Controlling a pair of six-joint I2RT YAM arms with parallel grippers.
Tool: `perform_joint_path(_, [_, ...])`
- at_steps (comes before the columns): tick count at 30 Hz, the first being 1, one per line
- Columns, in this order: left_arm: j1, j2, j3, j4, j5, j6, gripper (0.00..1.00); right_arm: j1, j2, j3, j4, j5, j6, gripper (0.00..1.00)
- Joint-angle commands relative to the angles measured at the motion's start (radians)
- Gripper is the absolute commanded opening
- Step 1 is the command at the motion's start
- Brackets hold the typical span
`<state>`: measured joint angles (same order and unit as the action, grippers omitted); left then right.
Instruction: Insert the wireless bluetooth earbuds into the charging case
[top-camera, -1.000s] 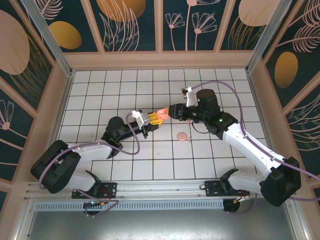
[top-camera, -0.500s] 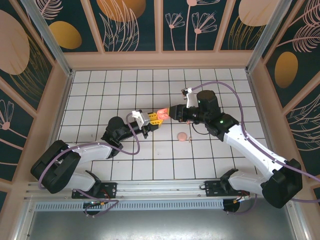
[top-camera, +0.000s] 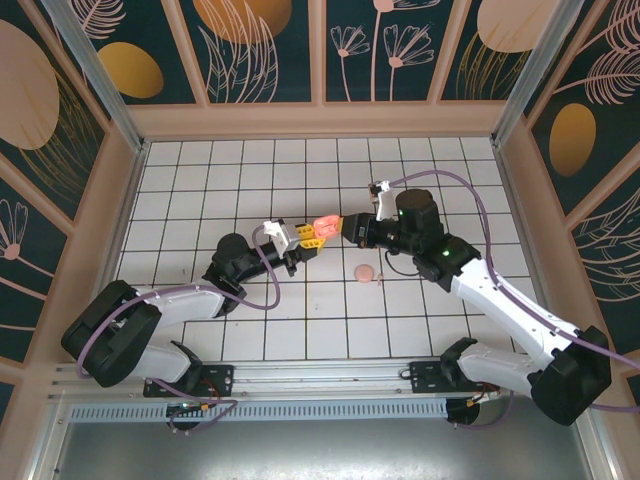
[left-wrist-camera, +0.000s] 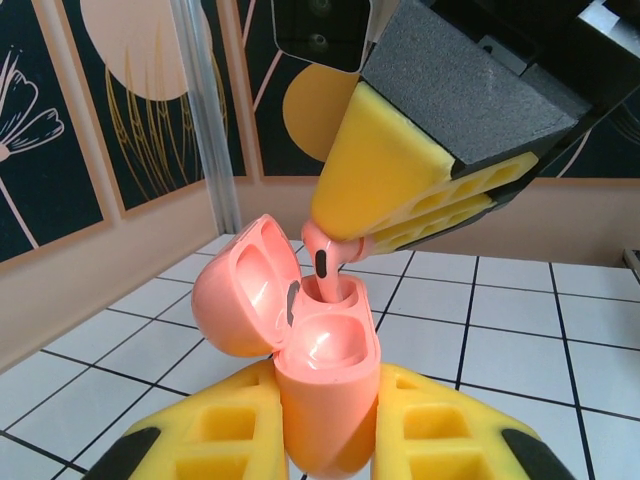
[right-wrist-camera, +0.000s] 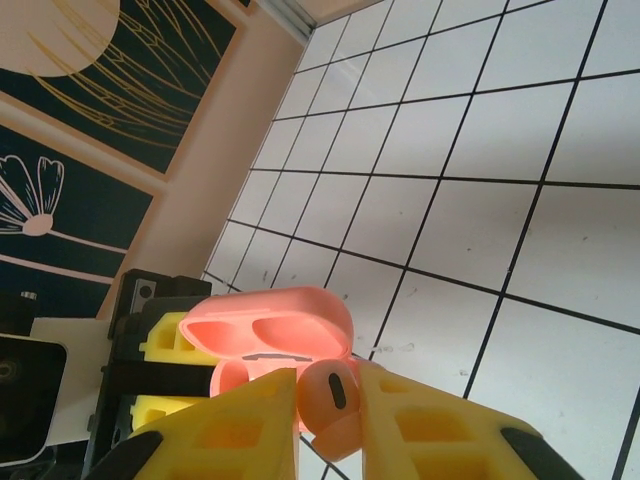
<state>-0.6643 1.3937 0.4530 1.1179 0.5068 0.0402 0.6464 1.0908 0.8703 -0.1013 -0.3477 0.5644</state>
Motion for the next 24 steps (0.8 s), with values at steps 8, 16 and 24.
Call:
perform_joint_path(8, [-0.006, -0.021, 0.021, 0.059, -0.039, 0.015, 0.11, 0.037, -0.011, -0.03, 0.063, 0.117, 0.127, 0.19])
perform_joint_path(16, [-0.008, -0.021, 0.021, 0.054, -0.048, 0.024, 0.11, 0.08, 0.013, -0.022, 0.078, 0.184, 0.2, 0.19])
perform_joint_path(24, [-0.01, -0.029, 0.018, 0.053, -0.076, 0.03, 0.11, 0.111, 0.027, -0.019, 0.074, 0.249, 0.276, 0.18])
